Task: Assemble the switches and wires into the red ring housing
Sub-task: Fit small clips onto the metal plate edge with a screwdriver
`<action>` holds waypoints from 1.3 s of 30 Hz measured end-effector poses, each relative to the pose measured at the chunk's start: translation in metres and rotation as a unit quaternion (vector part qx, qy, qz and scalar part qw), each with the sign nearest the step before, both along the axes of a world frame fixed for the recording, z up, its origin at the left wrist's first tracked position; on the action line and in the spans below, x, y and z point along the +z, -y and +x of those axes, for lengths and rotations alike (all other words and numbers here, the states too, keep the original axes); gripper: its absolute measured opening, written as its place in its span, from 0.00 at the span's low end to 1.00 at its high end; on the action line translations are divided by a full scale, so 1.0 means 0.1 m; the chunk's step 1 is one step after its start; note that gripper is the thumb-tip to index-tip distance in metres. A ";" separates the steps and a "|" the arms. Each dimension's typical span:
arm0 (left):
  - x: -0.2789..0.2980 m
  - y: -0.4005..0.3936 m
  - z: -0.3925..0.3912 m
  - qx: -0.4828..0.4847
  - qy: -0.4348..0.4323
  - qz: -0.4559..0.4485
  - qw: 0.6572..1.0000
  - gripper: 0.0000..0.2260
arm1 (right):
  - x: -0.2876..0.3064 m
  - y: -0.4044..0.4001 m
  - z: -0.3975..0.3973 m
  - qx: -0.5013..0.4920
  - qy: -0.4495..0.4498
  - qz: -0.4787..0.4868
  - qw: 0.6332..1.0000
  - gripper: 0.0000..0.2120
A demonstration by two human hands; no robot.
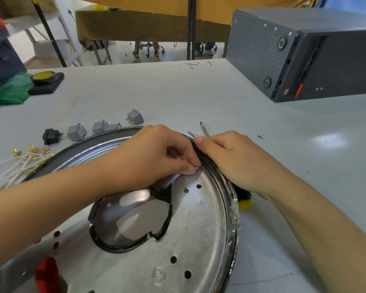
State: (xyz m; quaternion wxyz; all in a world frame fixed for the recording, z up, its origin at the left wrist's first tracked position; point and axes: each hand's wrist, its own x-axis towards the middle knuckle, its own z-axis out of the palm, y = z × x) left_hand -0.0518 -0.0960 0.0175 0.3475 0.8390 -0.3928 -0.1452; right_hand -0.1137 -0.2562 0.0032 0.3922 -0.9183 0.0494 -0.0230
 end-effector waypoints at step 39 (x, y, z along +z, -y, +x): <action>0.00 0.00 0.03 0.009 -0.029 -0.006 1.000 0.03 | 0.41 0.29 0.12 0.140 0.127 0.357 0.915 0.13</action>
